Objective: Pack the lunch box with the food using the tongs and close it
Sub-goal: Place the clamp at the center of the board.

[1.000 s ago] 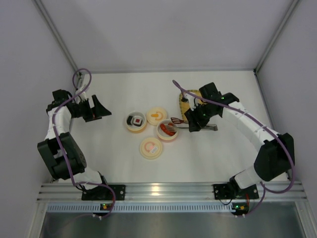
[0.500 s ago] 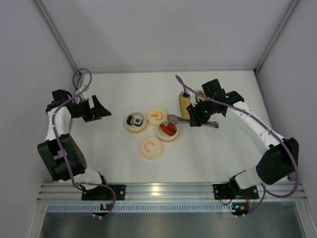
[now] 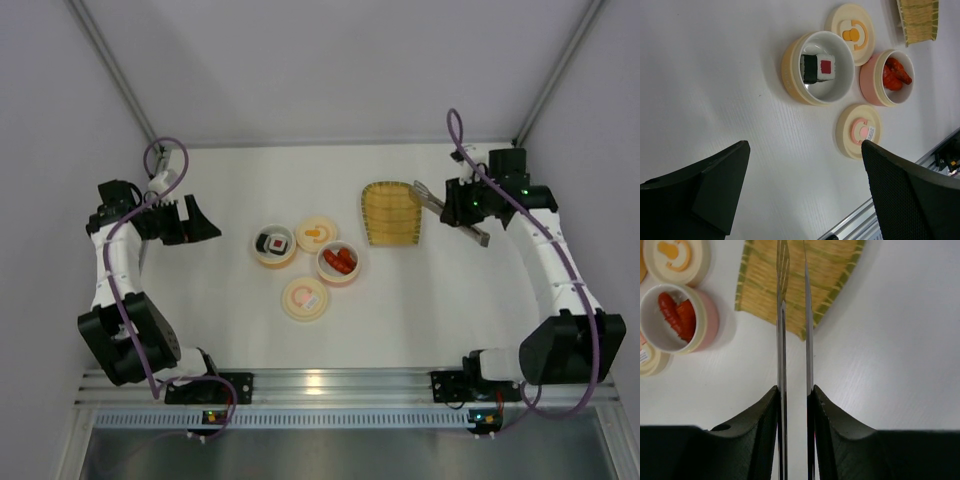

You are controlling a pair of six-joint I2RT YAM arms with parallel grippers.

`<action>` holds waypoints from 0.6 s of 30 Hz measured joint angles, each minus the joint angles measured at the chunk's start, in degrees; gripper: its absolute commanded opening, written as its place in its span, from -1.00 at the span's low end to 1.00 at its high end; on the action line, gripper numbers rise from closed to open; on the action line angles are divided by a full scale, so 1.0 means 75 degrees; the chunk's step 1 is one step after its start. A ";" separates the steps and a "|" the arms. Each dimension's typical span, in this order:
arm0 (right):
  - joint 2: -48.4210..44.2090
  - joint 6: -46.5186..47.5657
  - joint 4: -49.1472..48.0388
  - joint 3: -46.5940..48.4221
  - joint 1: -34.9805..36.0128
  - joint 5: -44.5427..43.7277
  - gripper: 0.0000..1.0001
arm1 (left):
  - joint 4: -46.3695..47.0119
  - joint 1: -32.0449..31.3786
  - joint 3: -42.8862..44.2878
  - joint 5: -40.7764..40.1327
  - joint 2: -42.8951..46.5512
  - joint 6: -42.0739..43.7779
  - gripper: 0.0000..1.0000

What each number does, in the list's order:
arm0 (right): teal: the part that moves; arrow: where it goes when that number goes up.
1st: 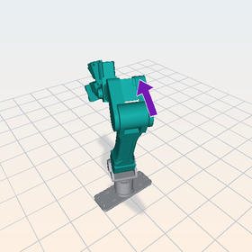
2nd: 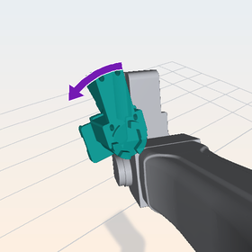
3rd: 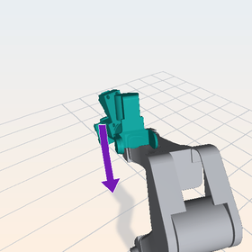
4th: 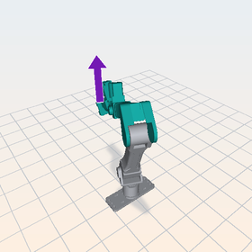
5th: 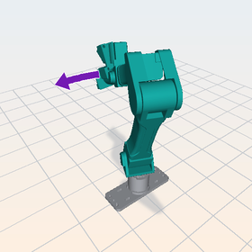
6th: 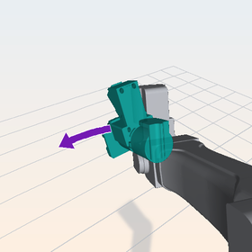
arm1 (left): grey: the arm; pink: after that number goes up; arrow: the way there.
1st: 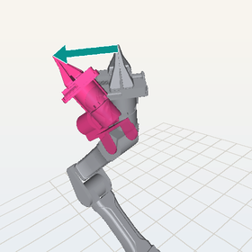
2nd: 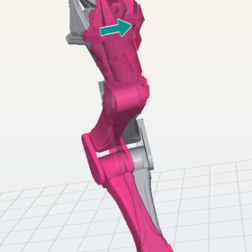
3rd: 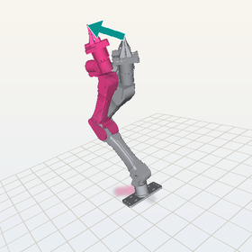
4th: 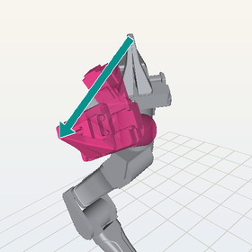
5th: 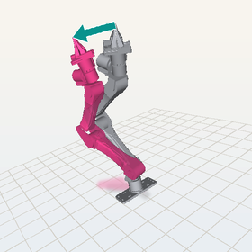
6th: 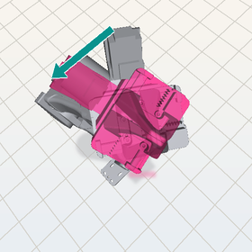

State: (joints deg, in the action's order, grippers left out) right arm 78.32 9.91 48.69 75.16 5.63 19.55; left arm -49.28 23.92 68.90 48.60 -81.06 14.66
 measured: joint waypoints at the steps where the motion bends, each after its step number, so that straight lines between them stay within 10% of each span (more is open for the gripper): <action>1: -0.0146 0.0015 -0.0149 -0.0105 -0.0388 -0.0012 -0.37 | -0.0012 0.0000 0.0000 -0.0009 0.0015 0.0015 0.96; 18: 0.1801 0.1198 -0.0976 -0.0898 -0.3270 -0.0207 -0.28 | -0.0321 0.0000 0.0032 -0.0137 0.0017 0.0160 0.97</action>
State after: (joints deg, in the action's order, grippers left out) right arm 91.83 18.90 41.36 68.42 -18.90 18.00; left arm -51.68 23.92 69.14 47.57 -80.93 15.86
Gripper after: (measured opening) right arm 0.352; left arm 0.983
